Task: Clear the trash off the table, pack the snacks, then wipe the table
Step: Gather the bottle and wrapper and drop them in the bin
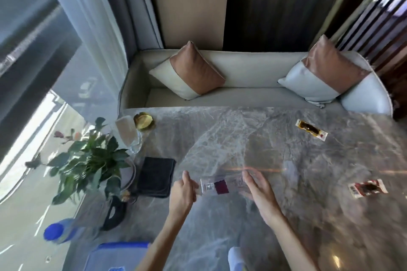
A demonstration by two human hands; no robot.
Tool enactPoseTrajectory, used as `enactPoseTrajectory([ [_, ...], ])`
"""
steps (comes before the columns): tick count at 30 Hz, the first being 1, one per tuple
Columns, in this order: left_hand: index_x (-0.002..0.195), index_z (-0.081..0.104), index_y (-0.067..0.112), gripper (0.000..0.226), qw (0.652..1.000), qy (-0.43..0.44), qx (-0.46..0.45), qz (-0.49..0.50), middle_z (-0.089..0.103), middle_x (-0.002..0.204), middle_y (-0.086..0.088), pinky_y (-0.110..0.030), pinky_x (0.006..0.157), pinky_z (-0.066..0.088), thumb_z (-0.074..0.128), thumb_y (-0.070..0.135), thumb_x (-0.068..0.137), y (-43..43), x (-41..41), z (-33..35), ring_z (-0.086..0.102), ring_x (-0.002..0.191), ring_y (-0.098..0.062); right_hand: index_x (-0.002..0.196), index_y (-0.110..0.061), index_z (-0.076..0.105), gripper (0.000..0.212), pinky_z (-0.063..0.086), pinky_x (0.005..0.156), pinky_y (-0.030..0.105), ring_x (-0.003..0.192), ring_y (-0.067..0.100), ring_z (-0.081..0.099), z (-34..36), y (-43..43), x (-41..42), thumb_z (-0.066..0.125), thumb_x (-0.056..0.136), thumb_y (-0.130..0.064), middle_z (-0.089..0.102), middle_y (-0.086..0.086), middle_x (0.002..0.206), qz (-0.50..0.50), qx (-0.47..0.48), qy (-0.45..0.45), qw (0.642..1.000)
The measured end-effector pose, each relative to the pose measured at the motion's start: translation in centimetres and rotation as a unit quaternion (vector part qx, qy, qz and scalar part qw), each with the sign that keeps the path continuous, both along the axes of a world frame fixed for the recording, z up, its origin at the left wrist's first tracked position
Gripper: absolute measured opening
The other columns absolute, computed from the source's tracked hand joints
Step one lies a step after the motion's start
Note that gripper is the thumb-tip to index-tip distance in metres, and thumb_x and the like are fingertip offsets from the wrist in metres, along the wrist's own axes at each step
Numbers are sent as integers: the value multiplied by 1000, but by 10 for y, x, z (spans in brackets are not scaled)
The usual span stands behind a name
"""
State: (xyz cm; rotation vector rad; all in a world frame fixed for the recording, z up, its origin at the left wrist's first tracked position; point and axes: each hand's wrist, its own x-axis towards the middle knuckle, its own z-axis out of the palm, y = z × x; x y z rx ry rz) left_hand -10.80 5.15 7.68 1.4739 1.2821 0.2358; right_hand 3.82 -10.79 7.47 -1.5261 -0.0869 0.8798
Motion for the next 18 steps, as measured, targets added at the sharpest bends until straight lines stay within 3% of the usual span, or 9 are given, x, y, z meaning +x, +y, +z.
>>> enactPoseTrajectory([
  [5, 41, 53, 15, 71, 988, -57, 141, -22, 49, 36, 2, -38, 61, 49, 25, 36, 104, -18, -31, 26, 51, 45, -20, 120, -14, 61, 56, 60, 84, 35, 109, 12, 66, 36, -15, -29, 68, 75, -46, 63, 5, 125, -7, 7, -9, 1000],
  [11, 38, 46, 23, 71, 976, -88, 195, -30, 50, 38, 6, -29, 54, 38, 25, 34, 105, -46, -58, 29, 48, 43, -7, 120, -17, 63, 47, 61, 79, 34, 110, 16, 65, 62, -41, -52, 65, 84, -47, 67, 4, 121, 15, -31, -10, 999],
  [14, 48, 49, 15, 64, 978, -83, 188, -13, 52, 45, 4, -35, 54, 43, 28, 40, 103, -60, -68, 29, 50, 45, -8, 127, -19, 60, 52, 60, 80, 33, 115, 13, 61, 64, -54, -66, 64, 85, -49, 63, -1, 125, 21, -40, -2, 999],
  [18, 77, 56, 11, 41, 987, -152, 55, 21, 56, 68, -6, -37, 47, 57, 45, 45, 97, -81, -77, 37, 58, 58, -15, 130, -16, 57, 55, 59, 80, 33, 108, 10, 61, 60, -63, -79, 66, 85, -47, 58, -1, 127, 28, -47, 18, 998],
])
